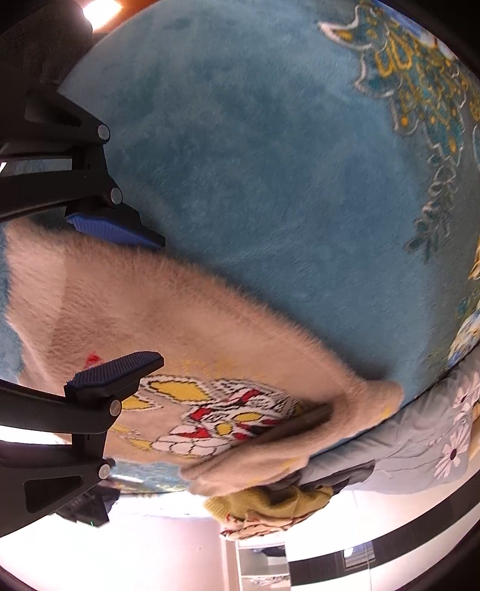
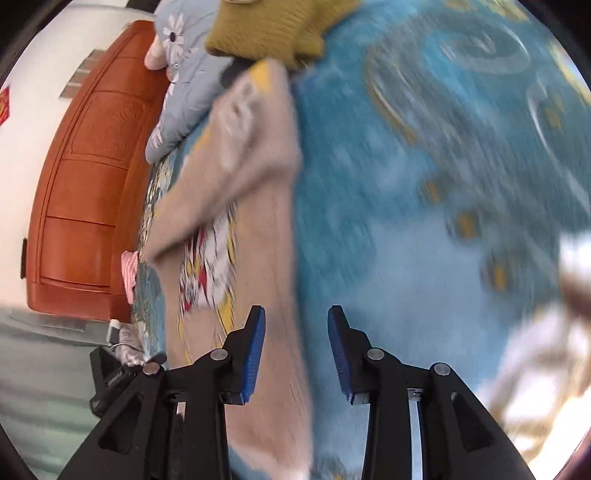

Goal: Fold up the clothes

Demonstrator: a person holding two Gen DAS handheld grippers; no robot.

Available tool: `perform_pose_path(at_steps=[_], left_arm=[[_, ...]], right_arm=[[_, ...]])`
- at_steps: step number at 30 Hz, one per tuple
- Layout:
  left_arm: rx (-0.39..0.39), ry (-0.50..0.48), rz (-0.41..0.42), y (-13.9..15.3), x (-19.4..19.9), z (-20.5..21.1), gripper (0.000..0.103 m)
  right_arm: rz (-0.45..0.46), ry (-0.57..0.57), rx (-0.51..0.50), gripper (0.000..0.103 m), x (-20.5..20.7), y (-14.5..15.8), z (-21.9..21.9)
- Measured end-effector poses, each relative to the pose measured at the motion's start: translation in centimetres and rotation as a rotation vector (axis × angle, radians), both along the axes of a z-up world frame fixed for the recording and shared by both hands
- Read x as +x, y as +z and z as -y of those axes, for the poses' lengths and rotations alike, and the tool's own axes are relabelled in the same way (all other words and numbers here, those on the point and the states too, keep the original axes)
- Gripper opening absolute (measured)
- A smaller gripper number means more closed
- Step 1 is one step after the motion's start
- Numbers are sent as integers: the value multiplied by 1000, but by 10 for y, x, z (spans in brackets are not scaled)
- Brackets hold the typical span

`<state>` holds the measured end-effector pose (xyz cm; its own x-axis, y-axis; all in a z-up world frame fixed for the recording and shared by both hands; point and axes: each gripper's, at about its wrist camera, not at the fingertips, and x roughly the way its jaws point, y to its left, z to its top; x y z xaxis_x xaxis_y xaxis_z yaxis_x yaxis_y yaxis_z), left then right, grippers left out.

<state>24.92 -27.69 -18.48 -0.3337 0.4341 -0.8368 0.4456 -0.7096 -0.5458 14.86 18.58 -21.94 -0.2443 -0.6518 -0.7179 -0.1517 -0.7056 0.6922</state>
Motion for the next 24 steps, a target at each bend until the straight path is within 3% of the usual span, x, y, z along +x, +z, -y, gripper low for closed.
perform_pose_path(at_steps=[7,11,13,14,15,16,19,24], left_arm=[[52,-60,-36,3,8,-13,58],[83,-108,28,-3,15,-20,55],[89,-93,61,-5,18,-19,42],[91,-79,65,-5,21,-17,37],[93,-65,62,-3,26,-15,23],[95,-52,58,-2,30,-13,12],[105,-33,-4,12,34,-9,11],[148,-17,-124,53,41,-6,10]], right_arm=[[57,-41,-191,36,38,-22,17],[56,-2,-206,37,40,-21,38],[73,-12,-193,33,44,-22,38],[89,-14,-182,23,47,-23,36],[104,-17,-171,12,49,-24,35],[119,-13,-155,11,50,-24,35],[78,-20,-178,11,50,-8,29],[-49,16,-250,10,41,43,30]])
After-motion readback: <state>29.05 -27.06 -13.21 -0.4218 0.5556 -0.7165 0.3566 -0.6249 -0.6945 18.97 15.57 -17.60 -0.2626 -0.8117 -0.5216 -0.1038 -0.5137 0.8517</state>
